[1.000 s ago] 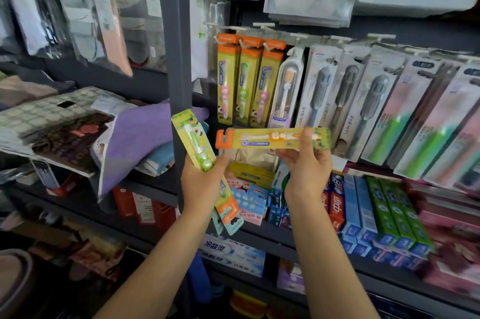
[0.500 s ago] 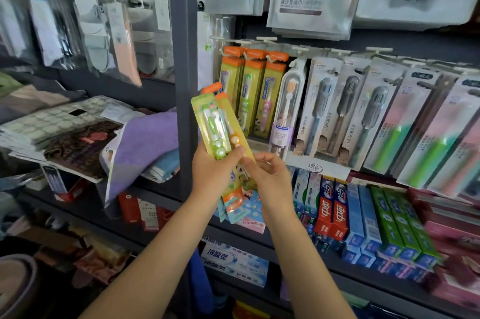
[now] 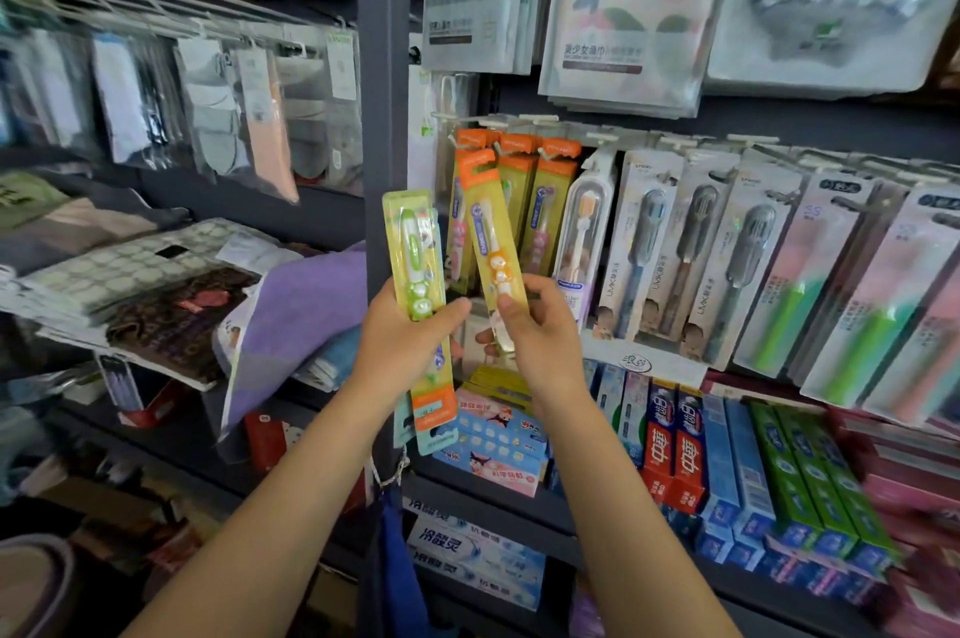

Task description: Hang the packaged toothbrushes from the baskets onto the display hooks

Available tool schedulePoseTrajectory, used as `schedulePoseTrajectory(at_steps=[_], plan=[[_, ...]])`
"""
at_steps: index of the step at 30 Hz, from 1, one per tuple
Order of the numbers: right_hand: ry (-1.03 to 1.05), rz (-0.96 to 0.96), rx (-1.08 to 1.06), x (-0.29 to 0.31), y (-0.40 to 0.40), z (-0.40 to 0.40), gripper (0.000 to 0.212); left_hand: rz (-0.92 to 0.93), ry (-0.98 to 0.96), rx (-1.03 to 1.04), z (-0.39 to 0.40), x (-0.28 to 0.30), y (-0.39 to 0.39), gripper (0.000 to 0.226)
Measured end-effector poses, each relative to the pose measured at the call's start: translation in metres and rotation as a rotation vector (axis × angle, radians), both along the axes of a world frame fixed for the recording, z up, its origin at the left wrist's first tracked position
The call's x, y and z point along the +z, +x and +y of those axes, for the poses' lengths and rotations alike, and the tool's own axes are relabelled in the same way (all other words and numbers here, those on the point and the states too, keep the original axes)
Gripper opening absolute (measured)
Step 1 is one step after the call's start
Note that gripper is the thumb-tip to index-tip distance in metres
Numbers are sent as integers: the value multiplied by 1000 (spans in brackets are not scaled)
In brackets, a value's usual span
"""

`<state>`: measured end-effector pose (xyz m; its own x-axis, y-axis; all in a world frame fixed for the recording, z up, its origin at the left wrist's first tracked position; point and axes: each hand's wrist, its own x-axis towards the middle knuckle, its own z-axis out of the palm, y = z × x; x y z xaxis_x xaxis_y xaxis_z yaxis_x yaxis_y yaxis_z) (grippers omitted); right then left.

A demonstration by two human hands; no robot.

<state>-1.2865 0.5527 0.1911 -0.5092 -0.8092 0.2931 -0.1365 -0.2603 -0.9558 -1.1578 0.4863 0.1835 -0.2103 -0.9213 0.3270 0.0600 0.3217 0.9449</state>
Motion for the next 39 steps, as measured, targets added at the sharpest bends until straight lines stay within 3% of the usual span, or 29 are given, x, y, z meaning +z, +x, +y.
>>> schedulePoseTrajectory(at_steps=[12,16,19,22,25,27,30,32,35,39], plan=[[-49,-59,-177,5,-5,-41,15,35,128,-55,-3,1,2,24],[186,-43,-174,-2,-5,-57,37,14,202,-193,2,3,0,19],[312,-116,-100,-10,-6,-52,53,-48,253,-266,3,4,1,29],[364,-194,-53,-26,-10,-39,45,-111,298,-318,1,0,4,34],[297,-160,-107,-37,-15,-25,33,-149,279,-334,1,-11,4,15],[187,-108,-33,-33,-11,-17,37,-208,247,-342,1,-19,3,9],[149,54,23,-26,0,-14,44,-333,177,-403,4,-31,2,25],[186,113,-14,-28,4,-17,37,-374,154,-416,9,-35,2,33],[197,34,-4,-38,0,-18,8,-293,203,-434,15,-40,7,31],[129,-218,41,-47,-1,-10,4,-162,343,-462,18,-51,15,33]])
